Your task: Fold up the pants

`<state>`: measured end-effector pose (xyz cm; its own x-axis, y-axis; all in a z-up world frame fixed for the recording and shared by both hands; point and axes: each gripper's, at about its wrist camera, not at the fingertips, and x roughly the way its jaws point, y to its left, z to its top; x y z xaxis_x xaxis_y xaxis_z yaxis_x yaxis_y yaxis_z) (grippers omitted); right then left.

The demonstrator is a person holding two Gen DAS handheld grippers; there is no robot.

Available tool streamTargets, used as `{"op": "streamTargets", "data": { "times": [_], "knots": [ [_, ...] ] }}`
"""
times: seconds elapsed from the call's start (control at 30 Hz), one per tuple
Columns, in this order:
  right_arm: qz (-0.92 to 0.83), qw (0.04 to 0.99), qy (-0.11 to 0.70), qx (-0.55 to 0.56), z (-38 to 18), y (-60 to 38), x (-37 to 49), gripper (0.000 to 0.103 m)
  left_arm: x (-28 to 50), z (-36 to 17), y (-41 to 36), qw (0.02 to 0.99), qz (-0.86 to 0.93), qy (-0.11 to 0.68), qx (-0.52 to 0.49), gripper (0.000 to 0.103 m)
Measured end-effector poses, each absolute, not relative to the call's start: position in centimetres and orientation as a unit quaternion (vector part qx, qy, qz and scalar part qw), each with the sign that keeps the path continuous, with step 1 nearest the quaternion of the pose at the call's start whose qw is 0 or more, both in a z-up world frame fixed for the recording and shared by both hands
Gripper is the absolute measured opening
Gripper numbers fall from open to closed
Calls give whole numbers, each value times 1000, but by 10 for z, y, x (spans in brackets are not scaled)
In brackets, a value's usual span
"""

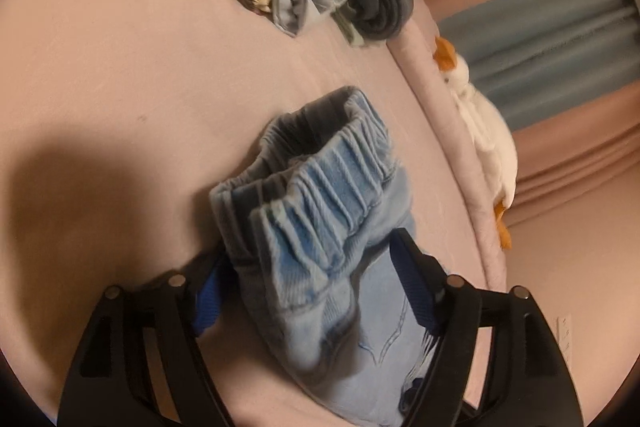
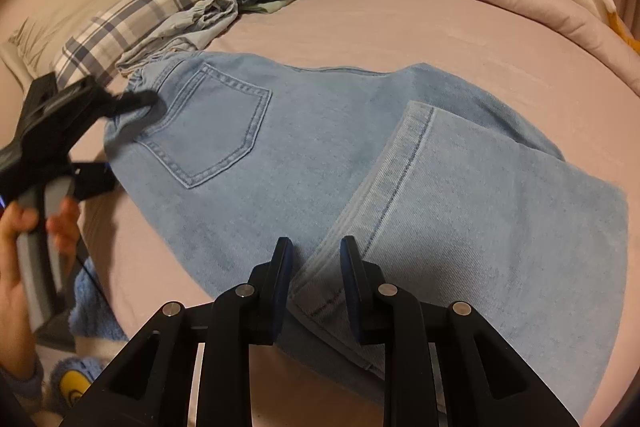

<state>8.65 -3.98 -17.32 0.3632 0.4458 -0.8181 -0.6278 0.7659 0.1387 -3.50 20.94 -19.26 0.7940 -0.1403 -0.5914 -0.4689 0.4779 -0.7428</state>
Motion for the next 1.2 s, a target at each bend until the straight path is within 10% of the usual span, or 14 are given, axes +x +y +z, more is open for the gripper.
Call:
{"op": "streamTargets", "data": {
  "times": [0.07,0.3,1.2],
  "knots": [
    [327,817,465,-96,-171,-40,89,23,-39,-193,215,801,93,310,-504,48],
    [323,824,463,-44,-153,-30,124,23,-55,-167,202,846,80,306,-430,37],
    [354,763,536,-71,-181,0,78,14,-45,-82,136,925,8,276,-263,32]
  ]
}}
